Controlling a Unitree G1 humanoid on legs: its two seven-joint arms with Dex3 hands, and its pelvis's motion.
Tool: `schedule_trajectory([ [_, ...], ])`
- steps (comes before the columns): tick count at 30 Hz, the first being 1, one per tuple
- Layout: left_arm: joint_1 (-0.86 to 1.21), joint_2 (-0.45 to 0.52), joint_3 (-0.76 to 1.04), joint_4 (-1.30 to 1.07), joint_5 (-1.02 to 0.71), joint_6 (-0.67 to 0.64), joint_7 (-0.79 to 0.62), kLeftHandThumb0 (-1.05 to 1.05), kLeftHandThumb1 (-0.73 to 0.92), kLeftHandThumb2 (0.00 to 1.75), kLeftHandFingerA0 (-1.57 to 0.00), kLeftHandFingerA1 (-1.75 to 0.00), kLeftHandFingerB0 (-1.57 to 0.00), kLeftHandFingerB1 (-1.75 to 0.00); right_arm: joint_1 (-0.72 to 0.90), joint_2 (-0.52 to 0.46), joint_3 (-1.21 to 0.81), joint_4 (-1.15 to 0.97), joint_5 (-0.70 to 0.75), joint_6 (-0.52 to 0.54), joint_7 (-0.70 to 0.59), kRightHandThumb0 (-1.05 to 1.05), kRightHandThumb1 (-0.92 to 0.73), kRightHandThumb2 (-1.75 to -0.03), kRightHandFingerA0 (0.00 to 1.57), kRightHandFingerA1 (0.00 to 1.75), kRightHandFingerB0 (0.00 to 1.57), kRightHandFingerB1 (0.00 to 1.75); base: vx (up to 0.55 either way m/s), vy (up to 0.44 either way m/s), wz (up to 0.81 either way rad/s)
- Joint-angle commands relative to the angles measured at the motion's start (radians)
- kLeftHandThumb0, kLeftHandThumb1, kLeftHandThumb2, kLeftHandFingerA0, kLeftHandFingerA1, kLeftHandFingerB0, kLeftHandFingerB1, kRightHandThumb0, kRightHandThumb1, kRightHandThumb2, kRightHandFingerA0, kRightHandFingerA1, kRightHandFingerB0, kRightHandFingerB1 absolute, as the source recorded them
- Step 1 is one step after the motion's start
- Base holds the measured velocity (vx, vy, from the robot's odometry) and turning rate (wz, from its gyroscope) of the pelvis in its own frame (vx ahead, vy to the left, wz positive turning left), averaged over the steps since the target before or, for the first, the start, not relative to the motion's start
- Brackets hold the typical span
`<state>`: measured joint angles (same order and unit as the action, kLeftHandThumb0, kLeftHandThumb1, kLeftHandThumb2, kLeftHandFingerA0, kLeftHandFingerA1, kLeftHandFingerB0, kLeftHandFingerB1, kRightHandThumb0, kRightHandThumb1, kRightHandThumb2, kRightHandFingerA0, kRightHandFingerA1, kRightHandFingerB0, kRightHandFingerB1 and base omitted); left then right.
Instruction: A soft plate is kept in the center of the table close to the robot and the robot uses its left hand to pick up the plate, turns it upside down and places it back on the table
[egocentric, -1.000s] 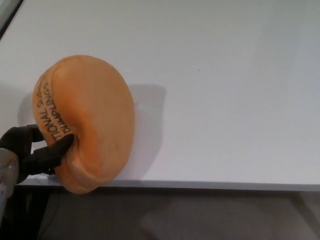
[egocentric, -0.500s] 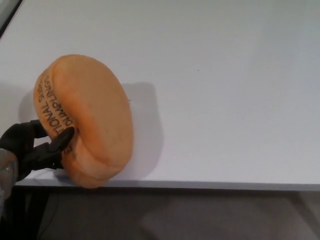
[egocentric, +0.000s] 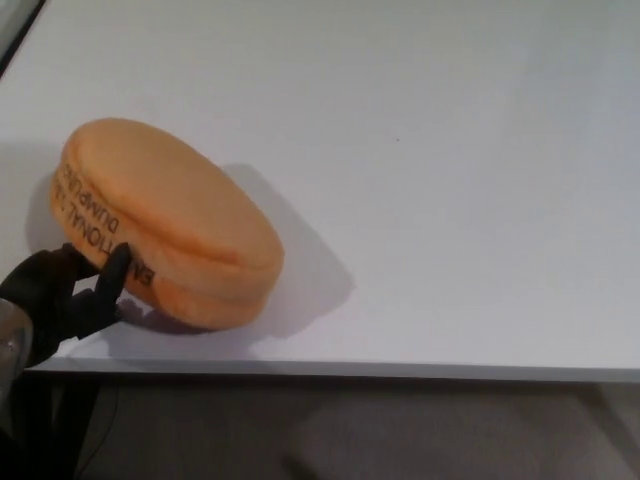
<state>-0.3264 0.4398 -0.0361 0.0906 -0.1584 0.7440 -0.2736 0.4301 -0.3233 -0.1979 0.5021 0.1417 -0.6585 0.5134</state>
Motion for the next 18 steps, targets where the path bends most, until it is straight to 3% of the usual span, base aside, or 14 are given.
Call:
schedule_trajectory([
  [1, 0.014, 0.024, -0.012, -0.004, 0.040, -0.031, -0.019, -1.03, 0.92, 0.87, 0.00, 0.00, 0.00, 0.00, 0.005, -0.021, -0.005, 0.004, 0.002, -0.021, 0.001, -0.65, -0.87, -0.67, 0.50, 0.47, 0.31, 0.30, 0.00, 0.000, 0.00],
  [2, 0.012, 0.026, -0.015, -0.003, 0.043, -0.028, -0.021, -1.05, 0.86, 1.28, 0.00, -0.11, 0.00, 0.00, 0.004, -0.021, -0.005, 0.006, -0.001, -0.022, -0.002, -0.65, -0.70, -1.02, 0.42, 0.58, 0.24, 0.47, 0.00, 0.000, 0.00],
  [3, 0.011, 0.027, -0.016, -0.002, 0.044, -0.026, -0.022, -1.05, 0.86, 1.28, 0.00, -0.11, 0.00, 0.00, 0.003, -0.020, -0.005, 0.007, -0.002, -0.023, -0.003, -0.65, -0.70, -1.02, 0.42, 0.58, 0.24, 0.47, 0.00, 0.000, 0.00],
  [4, 0.005, 0.030, -0.021, 0.002, 0.050, -0.022, -0.022, -1.05, 0.86, 1.28, 0.00, -0.11, 0.00, 0.00, 0.004, -0.019, -0.004, -0.001, -0.007, -0.012, -0.010, -0.66, -0.86, -0.67, 0.49, 0.47, 0.31, 0.31, 0.00, 0.000, 0.00],
  [5, 0.001, 0.032, -0.024, 0.003, 0.054, -0.017, -0.021, -1.05, 0.86, 1.28, 0.00, -0.11, 0.00, 0.00, 0.006, -0.018, -0.004, -0.005, -0.002, -0.011, -0.007, -0.65, -0.86, -0.67, 0.49, 0.47, 0.31, 0.31, 0.00, 0.000, 0.00],
  [6, -0.001, 0.033, -0.026, 0.005, 0.057, -0.016, -0.022, -1.05, 0.86, 1.28, 0.00, -0.11, 0.00, 0.00, 0.006, -0.016, -0.005, -0.005, 0.005, -0.011, -0.003, -0.68, -0.71, -1.03, 0.45, 0.59, 0.25, 0.47, 0.00, 0.000, 0.00],
  [9, -0.004, 0.033, -0.024, 0.017, 0.054, -0.020, -0.028, -1.05, 0.85, 1.27, 0.00, -0.12, 0.00, 0.00, 0.001, -0.020, -0.006, 0.006, 0.000, -0.022, -0.003, -0.66, -0.70, -1.04, 0.42, 0.58, 0.21, 0.46, 0.00, 0.000, 0.00],
  [10, -0.005, 0.033, -0.023, 0.018, 0.053, -0.019, -0.029, -1.05, 0.84, 1.27, 0.00, -0.12, 0.00, 0.00, 0.001, -0.021, -0.006, 0.004, 0.000, -0.017, -0.003, -0.67, -0.86, -0.66, 0.49, 0.47, 0.31, 0.31, 0.00, 0.000, 0.00],
  [11, -0.005, 0.032, -0.021, 0.018, 0.052, -0.019, -0.030, -1.05, 0.84, 1.27, 0.00, -0.12, 0.00, 0.00, 0.002, -0.021, -0.005, 0.001, 0.000, -0.010, -0.003, -0.67, -0.86, -0.66, 0.49, 0.47, 0.31, 0.31, 0.00, 0.000, 0.00],
  [14, -0.002, 0.033, -0.012, 0.004, 0.043, -0.008, -0.041, -1.05, 0.84, 1.26, 0.00, -0.14, 0.00, 0.00, 0.003, -0.021, -0.006, -0.003, -0.010, -0.010, -0.015, -0.67, -0.86, -0.67, 0.49, 0.46, 0.31, 0.31, 0.00, 0.000, 0.00],
  [15, -0.004, 0.034, -0.009, 0.002, 0.038, -0.004, -0.047, -1.05, 0.83, 1.26, 0.00, -0.14, 0.00, 0.00, 0.000, -0.019, -0.007, 0.000, -0.002, -0.009, -0.010, -0.69, -0.70, -1.03, 0.44, 0.58, 0.25, 0.47, 0.00, 0.000, 0.00],
  [16, -0.006, 0.035, -0.002, 0.000, 0.027, 0.001, -0.060, -1.02, 0.92, 0.85, 0.00, 0.00, 0.00, 0.00, -0.001, -0.018, -0.007, 0.001, 0.009, -0.009, 0.001, -0.66, -0.86, -0.66, 0.49, 0.48, 0.31, 0.31, 0.00, 0.000, 0.00],
  [18, -0.018, 0.031, 0.023, 0.006, -0.002, 0.038, -0.078, -1.04, 0.92, 0.77, 0.00, 0.00, 0.00, 0.00, -0.001, -0.018, -0.006, 0.002, 0.012, -0.008, 0.004, -0.66, -0.86, -0.67, 0.49, 0.47, 0.31, 0.31, 0.00, 0.000, 0.00],
])
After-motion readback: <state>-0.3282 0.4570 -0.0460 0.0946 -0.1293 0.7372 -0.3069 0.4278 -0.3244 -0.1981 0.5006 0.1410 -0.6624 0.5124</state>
